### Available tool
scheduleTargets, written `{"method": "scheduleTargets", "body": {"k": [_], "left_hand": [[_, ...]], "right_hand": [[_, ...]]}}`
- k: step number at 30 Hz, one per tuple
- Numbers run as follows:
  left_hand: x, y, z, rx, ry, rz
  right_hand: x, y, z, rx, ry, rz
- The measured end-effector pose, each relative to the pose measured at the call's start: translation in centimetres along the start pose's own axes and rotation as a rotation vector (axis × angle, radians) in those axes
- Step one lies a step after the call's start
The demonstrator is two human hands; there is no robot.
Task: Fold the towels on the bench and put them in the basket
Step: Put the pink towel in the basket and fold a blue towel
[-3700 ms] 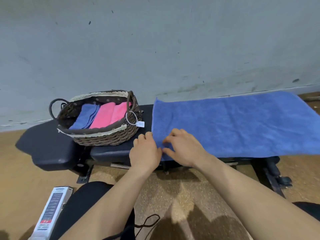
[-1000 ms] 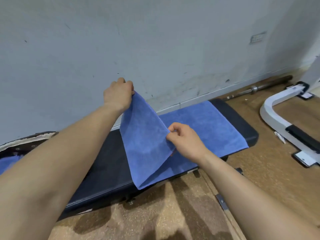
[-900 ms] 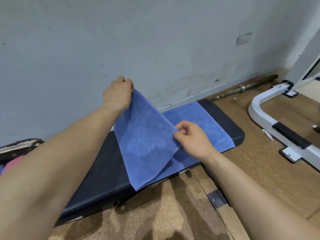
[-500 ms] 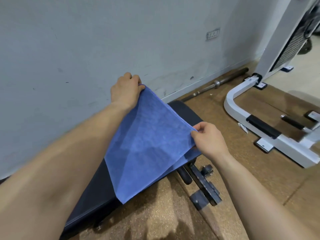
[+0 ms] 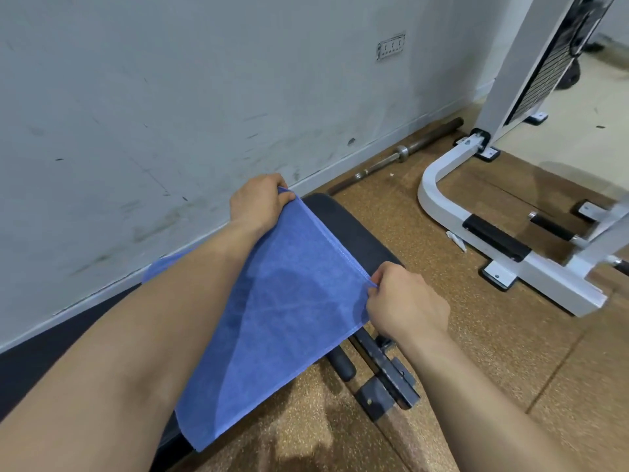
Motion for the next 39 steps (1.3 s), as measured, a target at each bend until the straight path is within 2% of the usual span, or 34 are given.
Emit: {"method": "scheduleTargets", "body": {"k": [4, 9, 17, 21, 24, 26, 29, 34, 39], "left_hand": [[-0.6, -2.2, -0.8, -0.045, 0.054, 0.040], [-2.4, -4.0, -1.3, -0.255, 0.246, 0.290], [-0.7, 0.9, 2.8, 0.019, 0.091, 0.500], [-0.1, 4.6, 9.3, 0.016, -0.010, 0.581], [-0.6, 6.7, 14.9, -0.045, 0.019, 0.716], [-1.6, 8.0, 18.3, -0.024, 0.081, 0.825], [-3.8, 9.6, 22.7, 0.029, 0.196, 0.887], [-6.9, 11.4, 28.4, 0.114, 0.295, 0.875], [-7.8, 11.5, 30.8, 0.142, 0.323, 0.951]], "right_hand": [[0.2, -0.1, -0.2, 0.016, -0.015, 0.027], [-0.3, 0.3, 0.1, 0.095, -0.012, 0.023], [-4.2, 0.0, 0.6, 0.056, 0.114, -0.075], [-7.2, -0.2, 1.5, 0.094, 0.287, -0.241], [-9.4, 0.0, 2.8, 0.123, 0.501, -0.314], [-10.8, -0.5, 3.7, 0.014, 0.618, -0.357], [-12.5, -1.7, 5.7, -0.211, 0.689, -0.524], [-14.2, -3.3, 8.6, -0.359, 0.727, -0.662], [-15.1, -4.1, 10.4, -0.459, 0.700, -0.650]]}}
Point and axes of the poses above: each hand's wrist, its own z-axis away from the middle knuckle, its own y-axis out of the back of the hand, x = y × z, the point moved 4 cm from there along -z, towards the middle knuckle, and after that the axes turned 5 degrees about -z, right-handed, at the moved point
